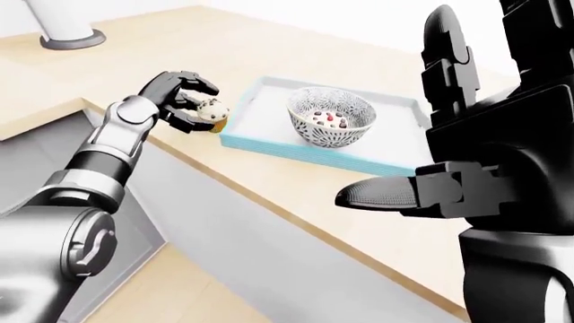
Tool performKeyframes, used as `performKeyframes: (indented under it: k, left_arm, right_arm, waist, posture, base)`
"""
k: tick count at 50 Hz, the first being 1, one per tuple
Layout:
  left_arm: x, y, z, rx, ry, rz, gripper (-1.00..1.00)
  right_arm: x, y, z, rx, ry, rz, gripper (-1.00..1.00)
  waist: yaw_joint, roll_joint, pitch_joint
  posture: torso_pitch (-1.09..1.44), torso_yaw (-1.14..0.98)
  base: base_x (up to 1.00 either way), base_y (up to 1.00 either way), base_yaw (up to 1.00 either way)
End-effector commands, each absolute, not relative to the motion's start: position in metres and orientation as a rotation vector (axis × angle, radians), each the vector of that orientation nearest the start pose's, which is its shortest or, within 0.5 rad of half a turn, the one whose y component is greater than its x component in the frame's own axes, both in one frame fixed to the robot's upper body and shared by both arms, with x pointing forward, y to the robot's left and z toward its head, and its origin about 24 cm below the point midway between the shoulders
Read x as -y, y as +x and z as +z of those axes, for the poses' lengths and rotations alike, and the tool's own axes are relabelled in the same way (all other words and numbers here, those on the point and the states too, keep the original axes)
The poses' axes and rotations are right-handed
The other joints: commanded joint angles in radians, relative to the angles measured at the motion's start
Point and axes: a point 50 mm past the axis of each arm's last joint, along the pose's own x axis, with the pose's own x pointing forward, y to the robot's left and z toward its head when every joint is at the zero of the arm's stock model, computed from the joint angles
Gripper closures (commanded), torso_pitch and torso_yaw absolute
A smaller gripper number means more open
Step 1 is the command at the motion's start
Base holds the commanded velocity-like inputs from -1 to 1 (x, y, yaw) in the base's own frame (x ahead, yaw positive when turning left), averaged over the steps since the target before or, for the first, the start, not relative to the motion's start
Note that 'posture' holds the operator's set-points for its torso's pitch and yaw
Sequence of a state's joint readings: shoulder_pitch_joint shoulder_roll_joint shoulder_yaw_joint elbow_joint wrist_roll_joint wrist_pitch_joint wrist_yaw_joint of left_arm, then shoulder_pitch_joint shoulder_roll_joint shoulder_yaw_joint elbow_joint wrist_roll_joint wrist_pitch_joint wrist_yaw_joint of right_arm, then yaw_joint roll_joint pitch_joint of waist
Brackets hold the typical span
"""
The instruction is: Pick up the bowl with cake and place it on the tray. Pick up the cupcake and place it on the tray.
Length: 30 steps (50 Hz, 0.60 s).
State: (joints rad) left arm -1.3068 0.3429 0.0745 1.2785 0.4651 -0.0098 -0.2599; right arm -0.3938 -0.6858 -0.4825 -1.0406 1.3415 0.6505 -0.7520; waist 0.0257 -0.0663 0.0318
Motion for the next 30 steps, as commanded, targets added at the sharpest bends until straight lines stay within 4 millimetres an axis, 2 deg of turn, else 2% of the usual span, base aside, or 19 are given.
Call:
performKeyframes:
  k: [1,7,11,15,17,23,30]
  left_arm:
    - [-0.169,0.432,0.226,-0.015,0.708,-0.183,-0.11]
    - [-0.170,0.431,0.220,-0.013,0.746,-0.171,-0.07]
    - [-0.171,0.431,0.223,-0.003,0.760,-0.156,0.11]
    - [-0.174,0.431,0.227,0.012,0.757,-0.130,0.40]
    - [-0.178,0.431,0.232,0.022,0.753,-0.099,0.67]
    - [-0.187,0.431,0.246,0.048,0.740,-0.037,0.96]
    - [-0.197,0.430,0.265,0.080,0.742,0.048,1.00]
  right_arm:
    - [0.185,0.163,0.307,0.640,0.229,0.082,-1.00]
    - [0.185,0.163,0.308,0.641,0.228,0.082,-1.00]
    - [0.184,0.163,0.308,0.642,0.229,0.083,-1.00]
    - [0.184,0.162,0.308,0.644,0.230,0.083,-1.00]
    - [0.184,0.162,0.309,0.643,0.230,0.083,-1.00]
    - [0.184,0.162,0.308,0.645,0.231,0.085,-1.00]
    - [0.183,0.163,0.309,0.651,0.230,0.086,-1.00]
  waist:
    - [-0.002,0.000,-0.019]
    - [-0.004,0.000,-0.018]
    - [-0.005,0.001,-0.019]
    - [-0.006,0.001,-0.019]
    - [-0.007,0.001,-0.018]
    - [-0.009,0.002,-0.016]
    - [-0.010,0.001,-0.012]
  posture:
    - [0.00,0.00]
    - [0.00,0.00]
    - [0.00,0.00]
    - [0.00,0.00]
    - [0.00,0.00]
    - [0.00,0.00]
    - [0.00,0.00]
  base:
    - [0.00,0.00,0.00]
    - [0.00,0.00,0.00]
    - [0.00,0.00,0.00]
    - [0.00,0.00,0.00]
    - [0.00,0.00,0.00]
    - [0.00,0.00,0.00]
    - [0.00,0.00,0.00]
